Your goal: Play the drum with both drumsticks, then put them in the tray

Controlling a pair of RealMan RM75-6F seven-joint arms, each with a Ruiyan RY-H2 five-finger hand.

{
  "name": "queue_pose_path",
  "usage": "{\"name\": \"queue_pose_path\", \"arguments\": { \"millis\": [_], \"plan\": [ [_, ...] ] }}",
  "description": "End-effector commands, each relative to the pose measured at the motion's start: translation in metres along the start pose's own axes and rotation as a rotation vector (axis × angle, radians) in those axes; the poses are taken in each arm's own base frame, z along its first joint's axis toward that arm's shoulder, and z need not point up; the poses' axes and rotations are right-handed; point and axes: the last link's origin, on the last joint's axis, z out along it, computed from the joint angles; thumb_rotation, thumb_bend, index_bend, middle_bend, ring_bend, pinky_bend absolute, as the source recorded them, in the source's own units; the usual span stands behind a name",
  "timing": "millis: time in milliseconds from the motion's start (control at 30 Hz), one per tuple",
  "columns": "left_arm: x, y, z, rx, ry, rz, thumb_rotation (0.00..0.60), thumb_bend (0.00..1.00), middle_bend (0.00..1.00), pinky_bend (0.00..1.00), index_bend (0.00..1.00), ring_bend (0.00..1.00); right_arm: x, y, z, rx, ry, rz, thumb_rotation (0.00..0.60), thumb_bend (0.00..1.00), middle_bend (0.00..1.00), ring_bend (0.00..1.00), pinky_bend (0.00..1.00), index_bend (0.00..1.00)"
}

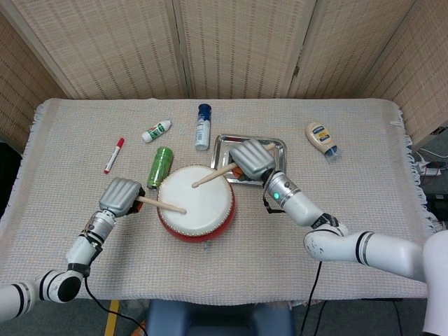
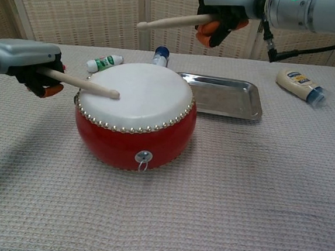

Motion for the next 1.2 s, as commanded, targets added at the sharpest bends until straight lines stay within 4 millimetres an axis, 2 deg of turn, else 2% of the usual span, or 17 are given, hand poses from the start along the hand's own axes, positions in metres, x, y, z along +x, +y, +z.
{"name": "queue_pose_path", "arguments": {
  "millis": [33, 233, 333, 400, 633, 733, 867, 1033, 1133, 1200],
  "plan": [
    [0.006, -0.001, 0.0, 0.031, 0.026, -0.012, 0.6, 0.57, 1.0, 1.0, 0.99, 1.0, -0.018, 0.007, 0.001, -0.019, -0.057, -0.043, 0.6, 0.9, 1.0, 1.0, 1.0, 1.0],
    [0.034, -0.007, -0.014, 0.038, 0.098, -0.135, 0.6, 0.57, 1.0, 1.0, 0.99, 1.0, -0.051, 0.017, 0.01, -0.06, -0.156, -0.134, 0.6, 0.9, 1.0, 1.0, 1.0, 1.0],
    [0.037, -0.008, -0.016, 0.029, 0.101, -0.14, 0.6, 0.57, 1.0, 1.0, 0.99, 1.0, -0.056, 0.016, 0.013, -0.067, -0.159, -0.166, 0.6, 0.9, 1.0, 1.0, 1.0, 1.0],
    [0.035, -0.006, -0.014, 0.025, 0.092, -0.135, 0.6, 0.57, 1.0, 1.0, 0.99, 1.0, -0.052, 0.012, 0.013, -0.063, -0.139, -0.138, 0.6, 0.9, 1.0, 1.0, 1.0, 1.0],
    [0.0, 0.003, 0.002, 0.022, 0.004, -0.048, 0.6, 0.57, 1.0, 1.0, 0.99, 1.0, -0.008, -0.002, -0.003, 0.003, 0.02, 0.05, 0.6, 0.9, 1.0, 1.0, 1.0, 1.0],
    [-0.007, 0.005, 0.007, 0.035, -0.005, -0.011, 0.6, 0.57, 1.0, 1.0, 0.99, 1.0, -0.003, 0.0, -0.007, 0.01, 0.021, 0.047, 0.6, 0.9, 1.0, 1.0, 1.0, 1.0],
    [0.007, 0.002, 0.004, 0.055, 0.046, -0.046, 0.6, 0.57, 1.0, 1.0, 0.99, 1.0, -0.018, 0.006, -0.004, -0.007, -0.039, -0.006, 0.6, 0.9, 1.0, 1.0, 1.0, 1.0],
    [0.031, -0.005, -0.007, 0.059, 0.117, -0.117, 0.6, 0.57, 1.0, 1.0, 0.99, 1.0, -0.052, 0.012, 0.006, -0.042, -0.145, -0.118, 0.6, 0.9, 1.0, 1.0, 1.0, 1.0],
    [0.035, -0.005, -0.011, 0.048, 0.115, -0.127, 0.6, 0.57, 1.0, 1.0, 0.99, 1.0, -0.062, 0.011, 0.012, -0.06, -0.163, -0.149, 0.6, 0.9, 1.0, 1.0, 1.0, 1.0],
    [0.032, -0.003, -0.011, 0.041, 0.102, -0.122, 0.6, 0.58, 1.0, 1.0, 0.99, 1.0, -0.06, 0.008, 0.014, -0.063, -0.148, -0.136, 0.6, 0.9, 1.0, 1.0, 1.0, 1.0]
  ]
}}
